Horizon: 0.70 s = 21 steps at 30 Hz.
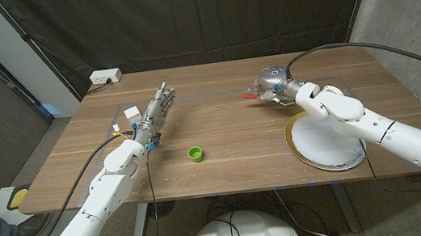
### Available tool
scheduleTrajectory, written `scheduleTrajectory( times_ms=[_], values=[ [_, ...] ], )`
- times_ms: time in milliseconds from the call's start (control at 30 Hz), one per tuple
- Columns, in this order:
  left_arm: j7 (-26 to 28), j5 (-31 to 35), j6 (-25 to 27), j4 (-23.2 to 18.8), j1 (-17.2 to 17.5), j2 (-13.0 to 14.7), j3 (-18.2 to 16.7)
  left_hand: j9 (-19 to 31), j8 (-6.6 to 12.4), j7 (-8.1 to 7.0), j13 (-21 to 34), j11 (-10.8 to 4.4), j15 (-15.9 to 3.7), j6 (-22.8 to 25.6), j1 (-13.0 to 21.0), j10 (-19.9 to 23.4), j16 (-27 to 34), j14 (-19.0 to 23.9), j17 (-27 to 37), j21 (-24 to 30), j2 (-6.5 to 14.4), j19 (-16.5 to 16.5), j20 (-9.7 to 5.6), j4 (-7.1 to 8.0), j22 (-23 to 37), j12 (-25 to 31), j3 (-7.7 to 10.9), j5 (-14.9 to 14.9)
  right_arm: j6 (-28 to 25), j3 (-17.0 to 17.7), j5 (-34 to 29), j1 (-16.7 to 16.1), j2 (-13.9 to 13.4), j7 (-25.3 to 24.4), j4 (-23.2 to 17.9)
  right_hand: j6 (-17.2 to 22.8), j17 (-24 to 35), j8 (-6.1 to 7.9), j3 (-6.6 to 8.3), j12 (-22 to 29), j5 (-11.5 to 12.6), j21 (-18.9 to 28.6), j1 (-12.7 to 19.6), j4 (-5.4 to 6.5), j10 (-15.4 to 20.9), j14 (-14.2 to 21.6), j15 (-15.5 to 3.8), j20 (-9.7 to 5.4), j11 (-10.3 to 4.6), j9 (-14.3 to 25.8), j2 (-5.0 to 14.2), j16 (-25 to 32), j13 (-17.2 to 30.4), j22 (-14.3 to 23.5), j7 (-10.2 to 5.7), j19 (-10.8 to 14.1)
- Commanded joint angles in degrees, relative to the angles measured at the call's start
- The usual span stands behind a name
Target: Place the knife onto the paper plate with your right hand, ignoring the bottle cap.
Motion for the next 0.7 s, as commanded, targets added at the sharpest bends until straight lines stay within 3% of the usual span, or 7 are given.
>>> scheduleTrajectory(
  times_ms=[33, 700],
  values=[
    [0.7, 0.5, 1.4, -1.5, -0.1, 0.5, 0.2, 0.3, -0.40, 0.17, 0.1, -0.01, 0.06, 0.2, -0.1, 0.1, -0.1, -0.1, 0.1, 0.4, 0.2, -0.3, 0.28, 0.08, 0.3, -0.1, -0.25, -0.4, -2.7, 5.2, 1.5, -6.8, -4.3, -0.8, -7.7, 2.1, 0.1, 0.15, -0.07, 0.4, 0.3, -0.1, 2.8, 0.14, -0.4, 0.2, -8.05, -0.85, 0.05, 7.0, 2.47, 0.0, 0.4, 0.1, -2.18, -0.3],
    [4.1, 2.6, 3.0, -4.5, -0.3, -0.1, 0.9, 0.3, -0.42, 0.25, 0.1, -0.02, 0.15, 0.2, 0.2, 0.1, -0.1, -0.1, 0.1, 0.5, 0.5, -0.4, 0.32, 0.00, 0.3, -0.2, -0.27, -0.4, -7.6, 14.3, 3.9, -18.6, -11.3, -1.6, -16.4, 2.1, 0.0, -0.07, -0.75, 0.8, 0.4, 0.0, 3.2, 0.40, -0.5, 0.1, -7.97, -0.89, 0.07, 7.0, 2.54, -0.1, 1.2, 0.1, -2.17, -0.2]
  ],
)
